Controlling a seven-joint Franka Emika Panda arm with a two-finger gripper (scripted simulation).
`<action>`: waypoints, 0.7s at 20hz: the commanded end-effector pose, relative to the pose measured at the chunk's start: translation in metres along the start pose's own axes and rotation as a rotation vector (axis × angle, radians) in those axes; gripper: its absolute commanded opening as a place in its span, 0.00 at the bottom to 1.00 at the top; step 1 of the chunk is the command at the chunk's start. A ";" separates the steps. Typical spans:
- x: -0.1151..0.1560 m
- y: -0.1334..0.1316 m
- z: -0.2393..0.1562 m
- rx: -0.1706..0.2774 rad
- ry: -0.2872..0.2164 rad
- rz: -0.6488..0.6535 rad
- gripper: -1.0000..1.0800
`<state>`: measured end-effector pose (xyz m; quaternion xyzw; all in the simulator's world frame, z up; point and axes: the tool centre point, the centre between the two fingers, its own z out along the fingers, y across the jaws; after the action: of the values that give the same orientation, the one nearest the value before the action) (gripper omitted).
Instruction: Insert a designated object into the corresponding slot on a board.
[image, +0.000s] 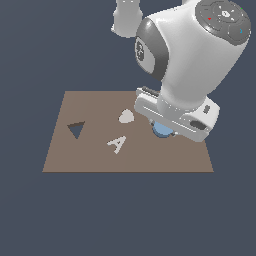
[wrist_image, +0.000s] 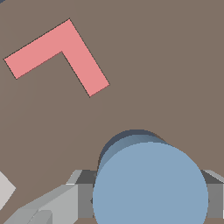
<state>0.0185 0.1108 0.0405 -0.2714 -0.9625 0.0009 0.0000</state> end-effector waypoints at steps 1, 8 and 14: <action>0.001 0.000 0.000 0.000 -0.001 -0.012 0.00; 0.001 -0.001 0.009 -0.002 -0.001 -0.012 0.00; 0.001 -0.001 0.010 -0.002 -0.001 -0.012 0.96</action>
<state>0.0168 0.1111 0.0307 -0.2656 -0.9641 0.0002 -0.0004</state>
